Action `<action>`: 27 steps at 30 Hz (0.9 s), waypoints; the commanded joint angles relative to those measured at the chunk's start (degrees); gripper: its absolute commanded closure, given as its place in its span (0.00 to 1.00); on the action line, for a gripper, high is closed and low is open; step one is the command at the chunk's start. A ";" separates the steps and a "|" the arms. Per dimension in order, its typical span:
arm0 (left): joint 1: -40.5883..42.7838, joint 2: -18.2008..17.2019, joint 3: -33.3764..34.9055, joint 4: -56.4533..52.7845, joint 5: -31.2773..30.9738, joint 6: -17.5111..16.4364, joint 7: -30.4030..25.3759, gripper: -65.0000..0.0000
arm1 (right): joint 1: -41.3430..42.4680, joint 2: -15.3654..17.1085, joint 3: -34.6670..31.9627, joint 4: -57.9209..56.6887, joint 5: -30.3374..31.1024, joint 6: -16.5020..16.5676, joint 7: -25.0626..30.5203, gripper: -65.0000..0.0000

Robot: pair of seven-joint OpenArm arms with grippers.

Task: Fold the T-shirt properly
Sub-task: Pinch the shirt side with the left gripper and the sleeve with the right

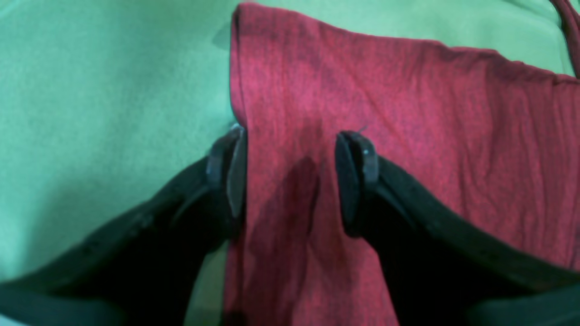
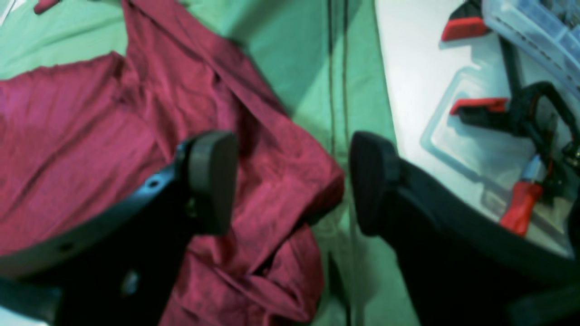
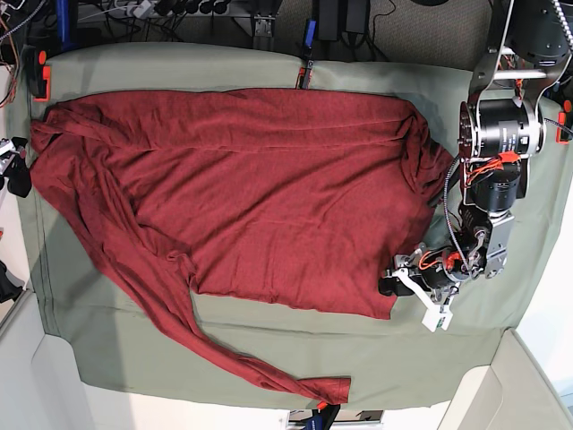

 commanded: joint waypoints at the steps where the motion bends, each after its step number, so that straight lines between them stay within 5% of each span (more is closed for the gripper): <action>1: -1.36 -0.17 -0.04 0.52 -0.48 -1.62 1.29 0.49 | 1.46 1.29 0.35 0.81 1.16 0.22 1.55 0.40; 10: -1.31 0.37 -0.04 0.57 -2.21 -2.31 3.76 0.57 | 13.84 3.17 -12.48 -2.47 -10.38 -2.54 6.69 0.40; 17: -1.01 0.46 -0.04 0.57 -2.16 -2.31 6.73 0.57 | 29.94 2.73 -27.32 -26.86 -19.23 -5.35 12.55 0.40; 21: -0.90 -0.20 -0.04 0.55 -2.10 -2.31 6.93 0.57 | 36.85 2.51 -34.75 -41.99 -17.97 -5.42 13.53 0.40; 27: -0.90 -0.98 -0.04 0.55 -1.95 -2.31 6.97 0.57 | 37.70 2.16 -36.74 -44.24 -17.49 -4.15 13.46 0.40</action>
